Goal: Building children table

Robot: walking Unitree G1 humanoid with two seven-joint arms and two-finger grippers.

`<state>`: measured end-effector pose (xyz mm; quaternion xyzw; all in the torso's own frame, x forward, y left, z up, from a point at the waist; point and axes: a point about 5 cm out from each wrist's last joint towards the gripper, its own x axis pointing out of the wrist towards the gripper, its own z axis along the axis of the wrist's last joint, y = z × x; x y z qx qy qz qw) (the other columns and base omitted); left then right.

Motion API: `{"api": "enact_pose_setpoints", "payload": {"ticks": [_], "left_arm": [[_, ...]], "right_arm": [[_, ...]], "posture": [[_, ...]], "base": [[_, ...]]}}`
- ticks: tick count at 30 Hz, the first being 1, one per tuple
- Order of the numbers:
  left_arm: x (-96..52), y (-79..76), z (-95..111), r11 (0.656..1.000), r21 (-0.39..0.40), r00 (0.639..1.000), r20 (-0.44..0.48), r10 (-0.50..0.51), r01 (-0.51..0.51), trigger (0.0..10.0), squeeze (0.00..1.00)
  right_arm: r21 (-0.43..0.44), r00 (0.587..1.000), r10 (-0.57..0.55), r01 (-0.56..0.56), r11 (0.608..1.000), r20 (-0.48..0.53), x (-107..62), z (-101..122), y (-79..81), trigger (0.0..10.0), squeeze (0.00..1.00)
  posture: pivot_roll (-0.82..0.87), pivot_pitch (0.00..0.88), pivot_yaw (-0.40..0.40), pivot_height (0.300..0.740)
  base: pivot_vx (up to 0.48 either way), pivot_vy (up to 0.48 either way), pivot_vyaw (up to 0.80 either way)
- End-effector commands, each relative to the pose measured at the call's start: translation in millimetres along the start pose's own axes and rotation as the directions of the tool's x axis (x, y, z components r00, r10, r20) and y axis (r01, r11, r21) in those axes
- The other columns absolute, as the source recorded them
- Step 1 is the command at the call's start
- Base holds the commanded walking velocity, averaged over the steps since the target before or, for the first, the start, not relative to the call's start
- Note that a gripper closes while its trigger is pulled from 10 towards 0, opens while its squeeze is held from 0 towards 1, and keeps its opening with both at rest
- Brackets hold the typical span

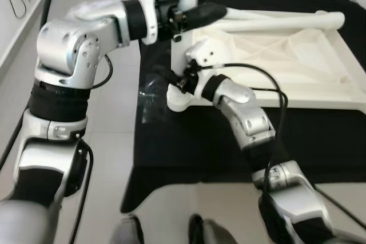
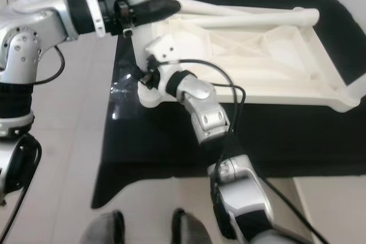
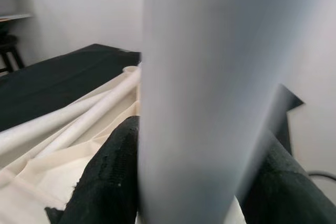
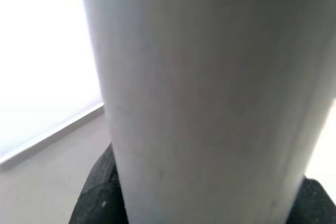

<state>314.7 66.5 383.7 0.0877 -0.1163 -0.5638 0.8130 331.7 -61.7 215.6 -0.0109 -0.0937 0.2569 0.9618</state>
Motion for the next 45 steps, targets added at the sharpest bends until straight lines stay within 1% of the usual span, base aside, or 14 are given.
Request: {"api": "enact_pose_setpoints", "payload": {"ticks": [1, 8, 9, 11, 19, 22, 26, 27, 33, 34, 35, 43, 44, 45], "left_arm": [[9.1, -13.2, 5, 0.996, 0.017, 0.996, 0.001, -0.084, 0.084, 10.0, 0.00], [7.4, -15.4, 9, 0.996, 0.035, 0.997, -0.003, -0.083, 0.083, 10.0, 0.00], [7.1, -15.4, 10, 0.996, 0.038, 0.996, 0.002, -0.086, 0.086, 3.9, 0.00], [6.7, -15.2, 11, 0.995, 0.039, 0.996, 0.007, -0.090, 0.090, 0.0, 0.00], [5.2, -14.0, 11, 0.994, 0.032, 0.994, 0.006, -0.107, 0.107, 0.0, 0.00], [5.2, -14.2, 10, 0.993, 0.031, 0.994, 0.004, -0.112, 0.112, 0.0, 0.00], [5.3, -14.3, 9, 0.993, 0.030, 0.994, 0.002, -0.113, 0.113, 0.0, 0.00], [5.5, -14.3, 9, 0.993, 0.029, 0.994, 0.002, -0.114, 0.114, 0.0, 0.00], [5.5, -14.7, 8, 0.992, 0.027, 0.993, 0.000, -0.120, 0.120, 0.0, 0.00], [5.6, -15.1, 7, 0.992, 0.027, 0.992, -0.001, -0.124, 0.124, 0.0, 0.00], [5.5, -15.8, 8, 0.991, 0.026, 0.992, 0.000, -0.128, 0.128, 0.0, 0.00], [6.7, -18.9, 9, 0.990, 0.022, 0.991, 0.003, -0.137, 0.137, 0.0, 0.00], [6.9, -19.5, 9, 0.990, 0.020, 0.990, 0.002, -0.139, 0.139, 0.0, 0.00], [6.9, -19.5, 9, 0.990, 0.020, 0.990, 0.002, -0.139, 0.139, 0.0, 0.00]], "right_arm": [[0.078, 0.963, -0.006, 0.028, 0.997, -0.269, -15.6, -53, 9.6, 0.0, 0.00], [0.063, 0.976, -0.085, 0.100, 0.993, -0.199, -1.1, -47, -0.4, 0.0, 0.00], [0.060, 0.977, -0.088, 0.101, 0.993, -0.193, 1.2, -46, -0.9, 0.0, 0.00], [0.056, 0.976, -0.105, 0.117, 0.992, -0.192, 1.1, -44, 0.7, 0.0, 0.00], [0.044, 0.961, -0.179, 0.192, 0.980, -0.211, -8.6, -36, 10.5, 0.4, 0.00], [0.041, 0.964, -0.172, 0.184, 0.982, -0.201, -6.3, -33, 8.0, 10.0, 0.00], [0.045, 0.982, -0.114, 0.122, 0.991, -0.153, 0.6, -26, -0.2, 10.0, 0.00], [0.062, 0.994, 0.003, 0.004, 0.998, -0.109, 7.4, -17, -8.2, 10.0, 1.00], [0.078, 0.964, 0.263, -0.265, 0.961, 0.034, 17.3, 15, -28.3, 10.0, 1.00], [0.037, 0.924, 0.376, -0.379, 0.925, 0.067, 18.8, 28, -36.4, 10.0, 0.16], [-0.007, 0.867, 0.495, -0.495, 0.869, 0.062, 19.7, 37, -41.7, 10.0, 0.00], [-0.003, 0.728, 0.686, -0.686, 0.728, -0.008, 26.1, 39, -46.9, 10.0, 0.00], [0.011, 0.718, 0.696, -0.696, 0.718, 0.004, 30.6, 42, -47.2, 0.0, 0.00], [0.011, 0.718, 0.696, -0.696, 0.718, 0.004, 30.6, 42, -47.2, 0.0, 0.00]], "posture": [[0.18, 0.236, -0.082, 0.740], [0.18, 0.225, -0.076, 0.740], [0.18, 0.226, -0.075, 0.740], [0.18, 0.225, -0.070, 0.740], [0.17, 0.228, -0.059, 0.740], [0.17, 0.226, -0.058, 0.740], [0.17, 0.225, -0.053, 0.740], [0.17, 0.225, -0.053, 0.740], [0.16, 0.223, -0.051, 0.740], [0.17, 0.225, -0.049, 0.740], [0.17, 0.225, -0.048, 0.740], [0.18, 0.233, -0.047, 0.740], [0.18, 0.237, -0.046, 0.740], [0.18, 0.237, -0.046, 0.740]], "base": [[0.000, 0.000, 0.00], [0.000, 0.000, 0.00], [0.000, 0.000, 0.00], [0.000, 0.000, 0.00], [0.000, 0.000, 0.00], [0.000, 0.000, 0.00], [0.000, 0.000, 0.00], [0.000, 0.000, 0.00], [0.000, 0.000, 0.00], [0.000, 0.000, 0.00], [0.000, 0.000, 0.00], [0.000, 0.000, 0.00], [0.000, 0.000, 0.00], [0.000, 0.000, 0.00]]}}
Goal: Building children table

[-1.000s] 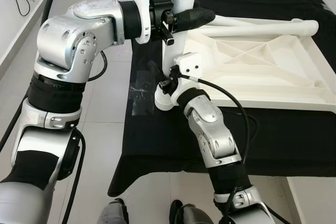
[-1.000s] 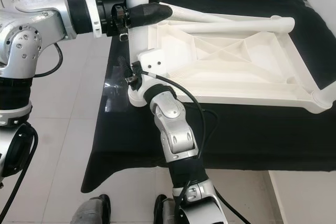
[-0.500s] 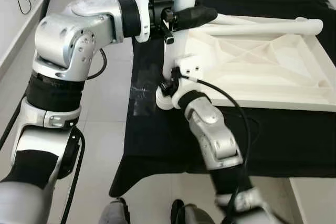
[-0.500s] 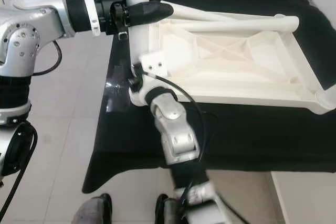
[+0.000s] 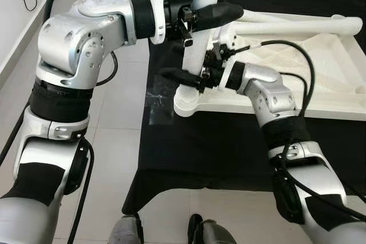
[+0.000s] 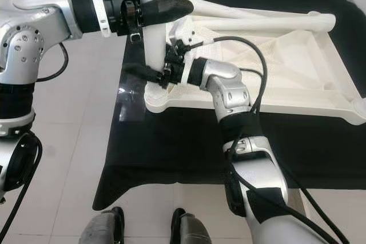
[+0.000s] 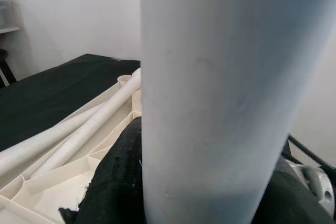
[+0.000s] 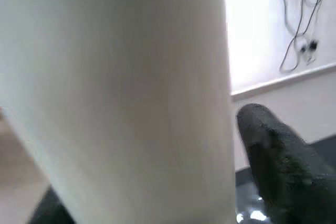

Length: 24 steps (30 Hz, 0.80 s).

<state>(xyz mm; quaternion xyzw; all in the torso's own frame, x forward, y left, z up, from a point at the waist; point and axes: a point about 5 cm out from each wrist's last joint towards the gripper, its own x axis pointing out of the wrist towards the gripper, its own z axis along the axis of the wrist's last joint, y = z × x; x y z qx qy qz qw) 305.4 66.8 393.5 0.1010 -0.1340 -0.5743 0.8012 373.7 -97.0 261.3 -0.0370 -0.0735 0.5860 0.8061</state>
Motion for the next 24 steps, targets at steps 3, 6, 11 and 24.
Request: {"api": "enact_pose_setpoints", "payload": {"ticks": [3, 6, 11, 24], "left_arm": [[9.7, -13.3, -2, 0.994, -0.024, 0.994, -0.014, -0.109, 0.108, 0.0, 0.00], [9.5, -12.6, -3, 0.994, -0.027, 0.994, -0.015, -0.109, 0.109, 0.0, 0.00], [10.0, -10.0, -4, 0.994, -0.016, 0.994, -0.021, -0.106, 0.106, 0.0, 0.00], [9.4, 2.7, -9, 0.999, -0.048, 0.999, -0.044, 0.004, -0.007, 10.0, 0.00]], "right_arm": [[-0.011, 0.996, 0.092, -0.092, 0.996, 0.010, 10.0, 8, -0.9, 0.0, 0.00], [-0.018, 0.994, 0.107, -0.107, 0.994, 0.000, 10.2, 9, -2.3, 0.0, 0.00], [-0.011, 0.991, 0.131, -0.131, 0.991, 0.002, 6.5, 5, -5.6, 0.0, 0.00], [0.045, 0.697, -0.702, 0.713, 0.700, -0.145, 14.4, -89, 56.7, 0.0, 0.00]], "posture": [[0.18, 0.240, -0.046, 0.740], [0.18, 0.240, -0.047, 0.740], [0.17, 0.240, -0.049, 0.740], [0.19, 0.266, -0.082, 0.740]], "base": [[0.000, 0.000, 0.00], [0.000, 0.000, 0.00], [0.000, 0.000, 0.00], [0.000, 0.000, 0.00]]}}
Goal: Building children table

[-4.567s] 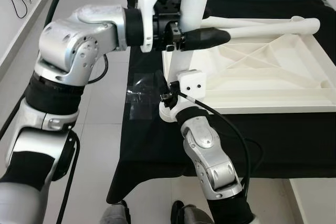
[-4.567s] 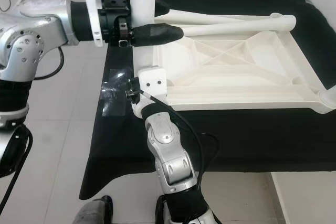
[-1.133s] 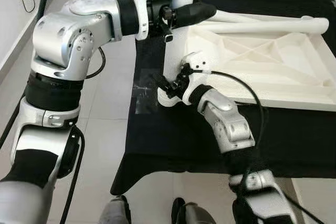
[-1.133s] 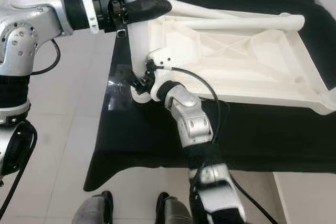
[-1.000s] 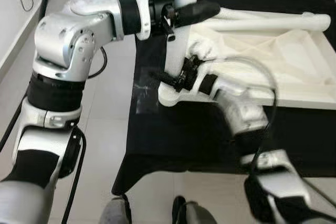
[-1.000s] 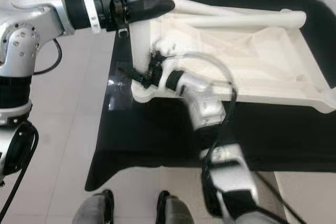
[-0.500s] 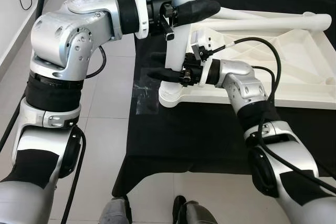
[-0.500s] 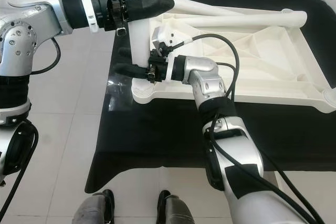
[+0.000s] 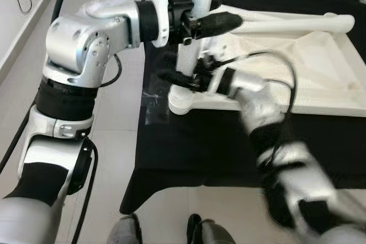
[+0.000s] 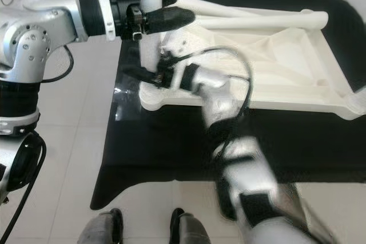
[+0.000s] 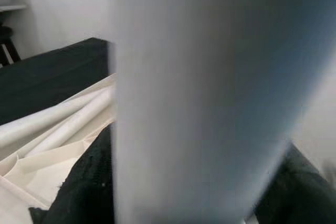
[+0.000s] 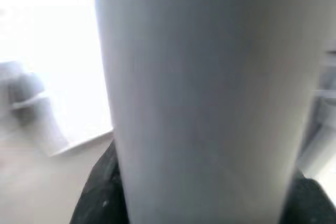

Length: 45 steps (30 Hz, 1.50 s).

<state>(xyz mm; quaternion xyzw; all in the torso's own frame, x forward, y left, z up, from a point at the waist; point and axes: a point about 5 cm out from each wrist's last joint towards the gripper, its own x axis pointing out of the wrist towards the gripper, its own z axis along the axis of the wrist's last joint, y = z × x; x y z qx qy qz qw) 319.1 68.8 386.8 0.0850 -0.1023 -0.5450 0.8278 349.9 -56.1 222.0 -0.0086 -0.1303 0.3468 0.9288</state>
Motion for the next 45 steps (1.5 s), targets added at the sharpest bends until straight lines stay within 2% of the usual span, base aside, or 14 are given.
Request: {"api": "enact_pose_setpoints", "payload": {"ticks": [1, 5, 13, 14, 19, 20, 22, 23, 25, 26, 31, 32, 33, 45], "left_arm": [[7.1, -8.8, 2, 0.997, 0.013, 0.998, 0.000, -0.070, 0.070, 10.0, 0.00], [9.8, -3.0, -1, 0.998, 0.023, 0.998, -0.011, -0.064, 0.064, 10.0, 0.00], [9.9, -5.9, 4, 0.997, 0.039, 0.998, 0.000, -0.062, 0.062, 10.0, 0.00], [7.9, -7.9, 5, 0.997, 0.037, 0.998, 0.003, -0.069, 0.069, 0.0, 0.00], [5.4, -11.2, 5, 0.995, 0.034, 0.996, 0.004, -0.091, 0.091, 0.0, 0.00], [6.3, -11.1, 5, 0.995, 0.035, 0.995, 0.004, -0.095, 0.095, 0.0, 0.00], [6.9, -11.0, 5, 0.995, 0.035, 0.995, 0.005, -0.096, 0.096, 0.0, 0.00], [7.6, -10.7, 5, 0.995, 0.037, 0.995, 0.005, -0.098, 0.097, 0.0, 0.00], [8.1, -10.3, 5, 0.995, 0.037, 0.995, 0.005, -0.098, 0.097, 0.0, 0.00], [8.7, -9.8, 5, 0.995, 0.037, 0.995, 0.006, -0.097, 0.097, 0.0, 0.00], [9.6, -8.1, 4, 0.995, 0.033, 0.996, 0.008, -0.094, 0.094, 0.0, 0.00], [9.6, -8.0, 3, 0.995, 0.032, 0.996, 0.008, -0.094, 0.094, 0.0, 0.00], [9.4, -8.2, 3, 0.995, 0.030, 0.996, 0.008, -0.094, 0.094, 0.0, 0.00], [9.0, -6.6, 4, 0.996, 0.023, 0.996, 0.013, -0.090, 0.089, 0.0, 0.00]], "right_arm": [[0.040, 0.941, -0.234, 0.251, 0.967, -0.244, -25.6, -50, 7.2, 0.0, 0.00], [0.019, 0.939, -0.269, 0.279, 0.960, -0.213, -20.6, -50, 35.2, 0.0, 0.00], [-0.026, 0.947, -0.262, 0.261, 0.965, -0.188, -4.0, -42, 24.6, 0.0, 0.00], [-0.031, 0.942, -0.275, 0.275, 0.961, -0.192, -6.3, -41, 23.9, 0.0, 0.00], [-0.043, 0.926, -0.311, 0.309, 0.950, -0.212, -14.3, -36, 28.0, 0.0, 0.00], [-0.042, 0.928, -0.306, 0.304, 0.952, -0.213, -13.6, -34, 26.5, 7.1, 0.00], [-0.042, 0.929, -0.303, 0.301, 0.953, -0.212, -13.0, -32, 25.5, 7.1, 0.00], [-0.039, 0.936, -0.292, 0.291, 0.956, -0.194, -10.3, -27, 21.4, 10.0, 0.00], [-0.028, 0.958, -0.240, 0.239, 0.971, -0.159, -5.6, -20, 16.3, 10.0, 0.00], [-0.009, 0.982, -0.141, 0.141, 0.990, -0.123, -0.7, -13, 13.3, 10.0, 1.00], [-0.019, 0.978, 0.209, -0.209, 0.978, -0.005, 7.4, 19, -6.1, 10.0, 1.00], [-0.023, 0.956, 0.294, -0.294, 0.955, 0.007, 6.9, 27, -13.4, 10.0, 0.74], [-0.039, 0.931, 0.365, -0.365, 0.930, -0.003, 5.7, 31, -19.6, 10.0, 0.00], [0.029, 0.798, 0.591, -0.592, 0.805, -0.117, 9.4, 36, -42.5, 10.0, 0.00]], "posture": [[0.19, 0.266, -0.082, 0.740], [0.17, 0.228, -0.064, 0.740], [0.17, 0.212, -0.071, 0.740], [0.17, 0.208, -0.070, 0.740], [0.17, 0.206, -0.068, 0.740], [0.16, 0.204, -0.066, 0.740], [0.16, 0.204, -0.066, 0.740], [0.16, 0.205, -0.065, 0.740], [0.16, 0.205, -0.064, 0.740], [0.16, 0.206, -0.064, 0.740], [0.16, 0.209, -0.065, 0.740], [0.16, 0.212, -0.064, 0.740], [0.16, 0.212, -0.065, 0.740], [0.17, 0.225, -0.063, 0.740]], "base": [[0.000, 0.000, 0.00], [0.000, 0.000, 0.00], [0.000, 0.000, 0.00], [0.000, 0.000, 0.00], [0.000, 0.000, 0.00], [0.000, 0.000, 0.00], [0.000, 0.000, 0.00], [0.000, 0.000, 0.00], [0.000, 0.000, 0.00], [0.000, 0.000, 0.00], [0.000, 0.000, 0.00], [0.000, 0.000, 0.00], [0.000, 0.000, 0.00], [0.000, 0.000, 0.00]]}}
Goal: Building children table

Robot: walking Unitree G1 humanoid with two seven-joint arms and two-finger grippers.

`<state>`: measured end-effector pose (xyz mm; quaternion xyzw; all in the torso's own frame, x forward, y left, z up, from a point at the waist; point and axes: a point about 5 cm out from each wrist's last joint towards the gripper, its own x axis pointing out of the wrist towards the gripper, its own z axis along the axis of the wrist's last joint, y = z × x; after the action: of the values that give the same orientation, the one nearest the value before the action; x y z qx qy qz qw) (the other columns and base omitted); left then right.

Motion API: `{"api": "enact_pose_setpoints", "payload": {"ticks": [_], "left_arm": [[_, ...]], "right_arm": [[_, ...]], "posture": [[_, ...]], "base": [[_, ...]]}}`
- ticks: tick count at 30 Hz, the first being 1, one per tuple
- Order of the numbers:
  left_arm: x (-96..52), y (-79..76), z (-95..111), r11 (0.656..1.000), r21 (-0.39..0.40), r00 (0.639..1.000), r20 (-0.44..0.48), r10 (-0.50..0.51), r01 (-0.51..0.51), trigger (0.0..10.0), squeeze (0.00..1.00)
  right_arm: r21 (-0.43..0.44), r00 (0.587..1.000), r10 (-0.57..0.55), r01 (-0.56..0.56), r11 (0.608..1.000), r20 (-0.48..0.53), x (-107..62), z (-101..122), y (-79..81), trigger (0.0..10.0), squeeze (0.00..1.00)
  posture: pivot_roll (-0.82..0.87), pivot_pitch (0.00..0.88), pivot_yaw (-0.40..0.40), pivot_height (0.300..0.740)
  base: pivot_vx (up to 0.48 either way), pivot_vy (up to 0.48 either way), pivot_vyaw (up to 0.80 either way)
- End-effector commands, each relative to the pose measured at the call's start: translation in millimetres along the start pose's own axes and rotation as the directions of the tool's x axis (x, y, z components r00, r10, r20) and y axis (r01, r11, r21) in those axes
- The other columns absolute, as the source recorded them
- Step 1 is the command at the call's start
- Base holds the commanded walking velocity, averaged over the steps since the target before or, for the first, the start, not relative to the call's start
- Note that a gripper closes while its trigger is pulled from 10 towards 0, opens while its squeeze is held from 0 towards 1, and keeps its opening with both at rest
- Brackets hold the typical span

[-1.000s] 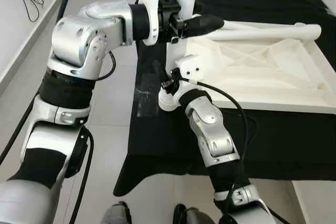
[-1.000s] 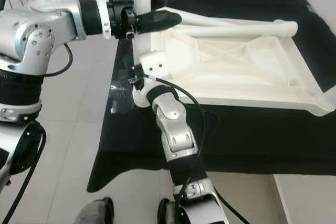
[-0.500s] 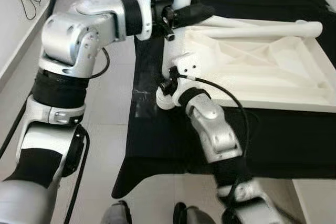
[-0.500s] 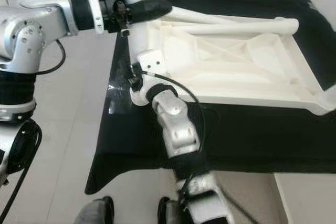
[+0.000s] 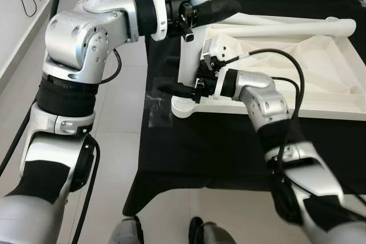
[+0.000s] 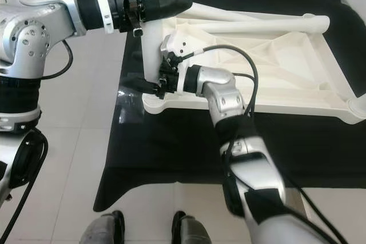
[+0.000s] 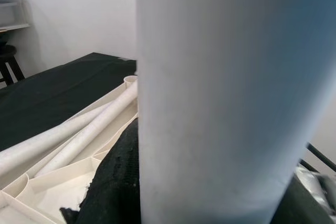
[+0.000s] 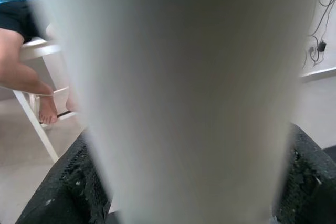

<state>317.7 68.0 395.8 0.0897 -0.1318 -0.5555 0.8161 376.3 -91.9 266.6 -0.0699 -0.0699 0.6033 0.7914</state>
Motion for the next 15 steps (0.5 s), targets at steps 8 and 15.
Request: {"api": "enact_pose_setpoints", "payload": {"ticks": [8, 15], "left_arm": [[8.3, -10.8, -7, 0.997, -0.020, 0.996, -0.045, -0.072, 0.071, 0.0, 0.00], [8.4, -11.0, -10, 0.998, -0.017, 0.996, -0.056, -0.068, 0.067, 0.0, 0.00]], "right_arm": [[0.098, 0.997, 0.077, -0.077, 0.992, 0.001, 3.0, -8, -4.3, 0.0, 0.00], [0.127, 0.998, 0.063, -0.064, 0.990, 0.010, -2.3, -14, -6.3, 0.0, 0.00]], "posture": [[0.19, 0.234, -0.059, 0.740], [0.19, 0.235, -0.057, 0.740]], "base": [[0.000, 0.000, 0.00], [0.000, 0.000, 0.00]]}}
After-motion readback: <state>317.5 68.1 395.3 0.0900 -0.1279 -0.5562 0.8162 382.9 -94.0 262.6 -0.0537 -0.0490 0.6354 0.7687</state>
